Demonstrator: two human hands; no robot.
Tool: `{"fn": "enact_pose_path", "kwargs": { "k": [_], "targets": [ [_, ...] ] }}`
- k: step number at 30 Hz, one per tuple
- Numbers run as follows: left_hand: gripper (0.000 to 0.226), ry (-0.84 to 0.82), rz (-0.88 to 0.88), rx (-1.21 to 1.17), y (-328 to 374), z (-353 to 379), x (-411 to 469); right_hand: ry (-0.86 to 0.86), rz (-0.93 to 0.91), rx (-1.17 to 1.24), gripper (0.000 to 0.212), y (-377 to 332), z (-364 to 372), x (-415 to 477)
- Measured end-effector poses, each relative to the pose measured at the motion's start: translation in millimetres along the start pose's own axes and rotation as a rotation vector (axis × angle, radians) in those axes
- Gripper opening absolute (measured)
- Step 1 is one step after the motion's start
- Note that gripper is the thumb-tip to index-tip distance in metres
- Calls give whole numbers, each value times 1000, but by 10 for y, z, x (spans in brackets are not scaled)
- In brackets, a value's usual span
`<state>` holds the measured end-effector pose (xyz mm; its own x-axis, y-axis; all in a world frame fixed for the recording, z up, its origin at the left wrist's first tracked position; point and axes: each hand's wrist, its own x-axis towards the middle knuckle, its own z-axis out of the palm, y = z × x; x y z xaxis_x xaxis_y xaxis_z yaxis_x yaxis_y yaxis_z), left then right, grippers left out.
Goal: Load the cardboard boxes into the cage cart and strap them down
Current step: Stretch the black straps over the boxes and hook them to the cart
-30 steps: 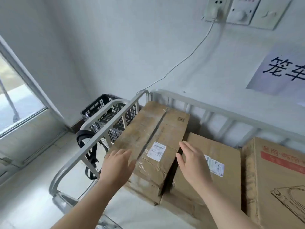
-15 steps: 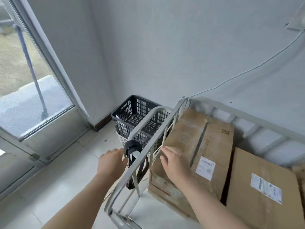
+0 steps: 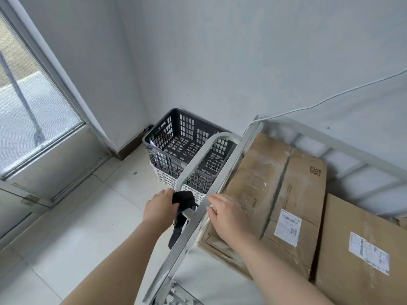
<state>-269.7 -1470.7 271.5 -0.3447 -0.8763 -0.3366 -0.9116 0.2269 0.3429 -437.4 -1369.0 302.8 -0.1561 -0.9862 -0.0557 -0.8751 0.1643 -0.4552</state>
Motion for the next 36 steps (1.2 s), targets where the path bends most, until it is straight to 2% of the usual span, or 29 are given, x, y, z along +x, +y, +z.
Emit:
{"fn": "enact_pose_path", "kwargs": {
  "k": [5,8,11,18,21,24,26,29,31,34,36],
  "targets": [
    [20,34,123,95,-100,-77,35,3,18,39,30,33,-19,47],
    [9,10,177,-28,-73,-268,34,33,21,81,32,31,-60,46],
    [10,-11,285,-127,46,-582,-34,60,42,130,30,9,-133,22],
    [11,51,580,-278,638,-1528,-558,76,20,359,50,-225,-713,-40],
    [13,45,686,-325,854,-1800,-851,94,-28,394,31,-405,-963,-96],
    [15,68,771,-311,996,-1961,-1107,248,-26,383,12,-457,-1095,-199],
    [13,129,783,-252,1019,-2034,-1211,340,26,417,14,-412,-1215,-307],
    [10,172,738,-158,982,-2063,-1288,472,112,456,3,-272,-1469,-525],
    [7,180,706,-134,954,-2019,-1325,554,129,462,8,-156,-1646,-687],
    [6,211,656,-129,943,-1913,-1394,603,103,523,16,-18,-1890,-962],
    [3,230,627,-132,958,-1844,-1452,576,101,507,16,68,-2038,-1177]
  ]
}}
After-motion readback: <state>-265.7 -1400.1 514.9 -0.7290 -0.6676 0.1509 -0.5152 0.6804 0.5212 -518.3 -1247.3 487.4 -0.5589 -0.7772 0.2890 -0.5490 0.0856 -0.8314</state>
